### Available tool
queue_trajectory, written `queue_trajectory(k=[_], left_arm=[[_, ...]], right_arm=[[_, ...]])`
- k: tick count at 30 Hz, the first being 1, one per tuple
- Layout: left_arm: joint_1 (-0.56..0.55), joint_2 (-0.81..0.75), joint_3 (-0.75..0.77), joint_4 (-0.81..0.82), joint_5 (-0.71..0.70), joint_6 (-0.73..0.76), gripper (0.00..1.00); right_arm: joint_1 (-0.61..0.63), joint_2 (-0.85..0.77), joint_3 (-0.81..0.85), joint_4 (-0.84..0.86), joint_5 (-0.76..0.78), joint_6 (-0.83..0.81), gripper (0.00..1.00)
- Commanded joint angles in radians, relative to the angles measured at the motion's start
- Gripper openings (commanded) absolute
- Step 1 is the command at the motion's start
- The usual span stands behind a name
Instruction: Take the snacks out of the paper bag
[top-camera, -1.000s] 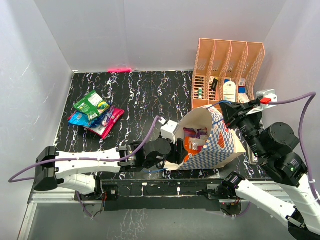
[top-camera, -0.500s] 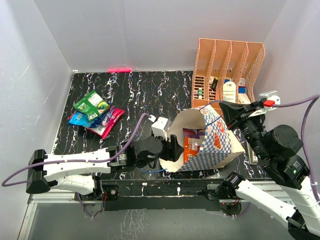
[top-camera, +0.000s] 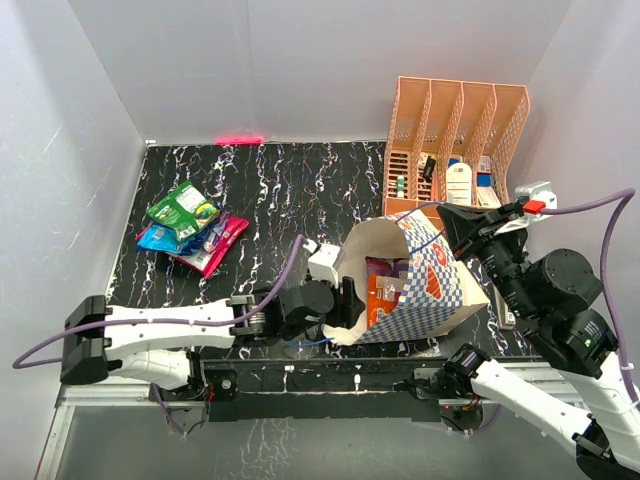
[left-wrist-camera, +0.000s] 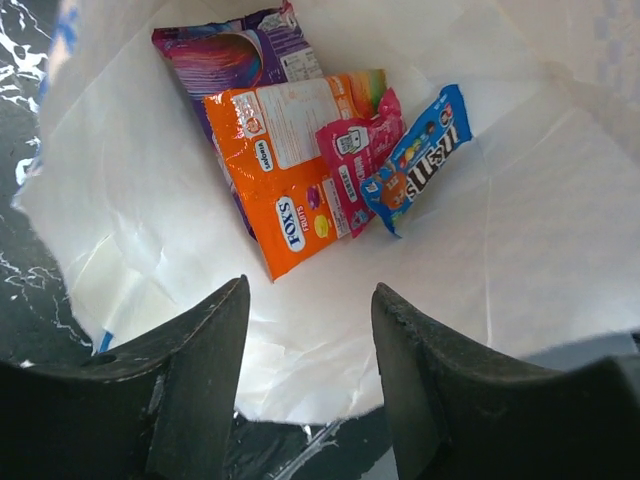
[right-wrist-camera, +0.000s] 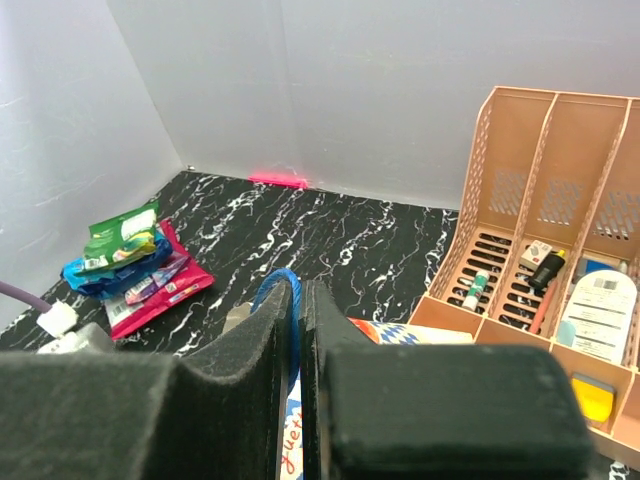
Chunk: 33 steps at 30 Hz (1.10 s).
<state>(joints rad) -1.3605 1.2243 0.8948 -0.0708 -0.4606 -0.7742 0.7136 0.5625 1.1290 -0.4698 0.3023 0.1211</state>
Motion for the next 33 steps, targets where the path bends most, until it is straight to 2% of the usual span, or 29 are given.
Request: queue_trajectory(k=[1,5,11,18,22,31,33], left_arm=[[0.003,0.111,0.018,0.06,-0.03,0.019,0.48],[0.007,0.214,0.039,0.145,-0.074,0.054,0.46],[0.021,0.357,0.077,0.281,-0.067,0.084,0.41],[0.003,0.57,0.291,0.236,0.022,0.019,0.38],[-0.05,0.59,0.319,0.28,0.045,0.054,0.37],[-0.08,0.637,0.322,0.428,0.272,0.126,0.38],[-0.08,0.628,0.311,0.424,0.27,0.142,0.39]], right_arm=[[0.003,-0.026,-0.004,0.001,0.05,-0.029,0.08],[0.004,-0.064,-0.009,-0.041,0.098,-0.027,0.07],[0.003,-0.102,-0.005,-0.097,0.177,-0.014,0.08],[0.003,-0.065,0.04,-0.187,0.112,-0.069,0.07],[0.004,-0.037,0.074,-0.212,0.081,-0.091,0.07],[0.009,-0.042,0.08,-0.213,0.141,-0.137,0.07],[0.014,-0.048,0.077,-0.208,0.124,-0.142,0.07]])
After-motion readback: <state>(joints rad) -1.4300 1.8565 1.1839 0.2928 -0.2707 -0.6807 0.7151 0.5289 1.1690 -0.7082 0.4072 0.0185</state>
